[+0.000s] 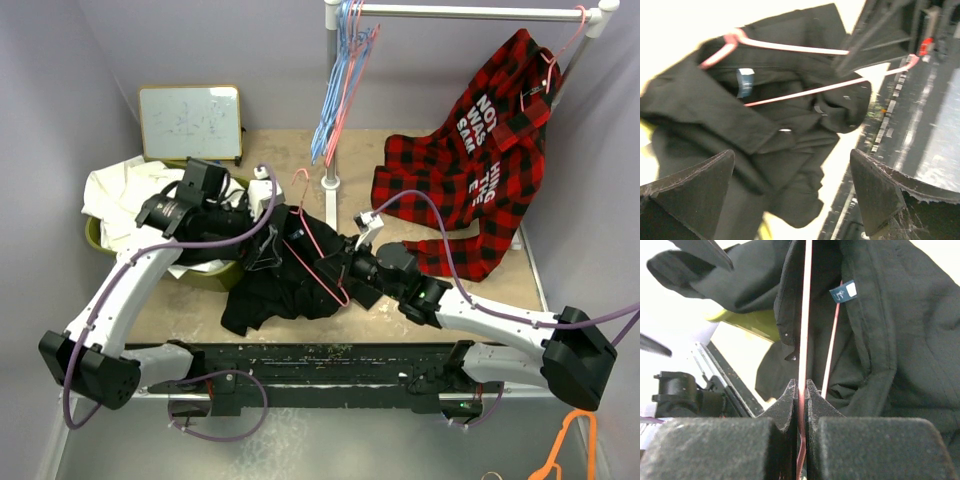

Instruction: Place the shirt on the hanger

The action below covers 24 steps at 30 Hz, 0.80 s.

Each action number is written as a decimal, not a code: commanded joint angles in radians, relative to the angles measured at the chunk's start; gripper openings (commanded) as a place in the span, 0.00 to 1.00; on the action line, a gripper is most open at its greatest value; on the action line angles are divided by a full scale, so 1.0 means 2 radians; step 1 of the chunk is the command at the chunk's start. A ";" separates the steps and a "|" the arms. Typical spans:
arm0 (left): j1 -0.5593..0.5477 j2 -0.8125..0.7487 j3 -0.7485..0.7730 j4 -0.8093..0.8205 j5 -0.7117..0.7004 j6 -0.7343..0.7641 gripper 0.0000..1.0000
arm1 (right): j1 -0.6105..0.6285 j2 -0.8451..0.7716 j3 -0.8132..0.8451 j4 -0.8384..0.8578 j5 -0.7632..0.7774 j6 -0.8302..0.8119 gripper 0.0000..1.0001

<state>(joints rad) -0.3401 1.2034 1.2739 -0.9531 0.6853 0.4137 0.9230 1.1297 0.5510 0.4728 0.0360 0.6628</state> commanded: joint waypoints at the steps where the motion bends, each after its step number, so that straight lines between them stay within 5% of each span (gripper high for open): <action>1: 0.060 -0.022 -0.014 0.126 -0.011 0.059 0.99 | 0.000 -0.013 -0.019 0.081 0.011 -0.009 0.00; 8: 0.116 0.065 0.020 0.091 0.154 0.280 0.96 | 0.000 -0.004 -0.040 0.105 0.002 -0.009 0.00; 14: 0.116 0.206 0.146 -0.094 0.168 0.488 0.86 | 0.000 0.004 -0.052 0.121 0.009 0.003 0.00; 18: 0.116 0.275 0.219 -0.161 0.159 0.541 0.84 | 0.000 0.009 -0.051 0.120 0.004 0.006 0.00; 24: 0.115 0.296 0.219 -0.168 0.165 0.596 0.82 | 0.000 0.021 -0.039 0.111 -0.009 0.001 0.00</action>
<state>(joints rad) -0.1116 1.7897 1.6653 -1.1816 0.9451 1.4258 0.9230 1.1641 0.4427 0.6388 0.0345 0.6697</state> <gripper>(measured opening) 0.837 0.020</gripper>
